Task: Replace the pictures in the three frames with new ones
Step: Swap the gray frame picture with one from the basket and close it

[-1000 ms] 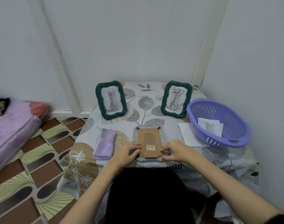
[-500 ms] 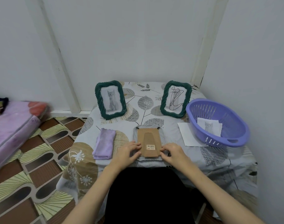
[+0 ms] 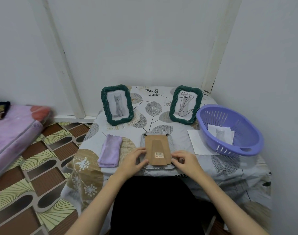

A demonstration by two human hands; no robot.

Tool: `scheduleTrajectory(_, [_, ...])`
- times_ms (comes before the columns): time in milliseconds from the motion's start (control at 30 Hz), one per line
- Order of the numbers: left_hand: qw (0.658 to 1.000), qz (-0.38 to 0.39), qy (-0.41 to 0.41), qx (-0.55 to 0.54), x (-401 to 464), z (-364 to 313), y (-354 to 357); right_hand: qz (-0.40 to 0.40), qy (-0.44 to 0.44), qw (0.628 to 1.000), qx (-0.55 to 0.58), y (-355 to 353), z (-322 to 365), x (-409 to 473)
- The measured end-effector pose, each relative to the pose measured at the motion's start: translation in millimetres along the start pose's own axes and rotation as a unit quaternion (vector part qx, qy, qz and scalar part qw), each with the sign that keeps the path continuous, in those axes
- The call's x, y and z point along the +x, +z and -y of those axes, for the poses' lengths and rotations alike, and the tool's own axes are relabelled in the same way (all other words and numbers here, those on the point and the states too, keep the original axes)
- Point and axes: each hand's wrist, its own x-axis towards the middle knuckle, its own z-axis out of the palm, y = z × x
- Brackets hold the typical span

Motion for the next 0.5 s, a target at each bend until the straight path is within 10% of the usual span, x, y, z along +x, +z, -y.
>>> scheduleTrajectory(500, [0.996,-0.007,-0.077,-0.033,2,-1,-1,0.016,0.0,1.0,-0.018,1,0,-4])
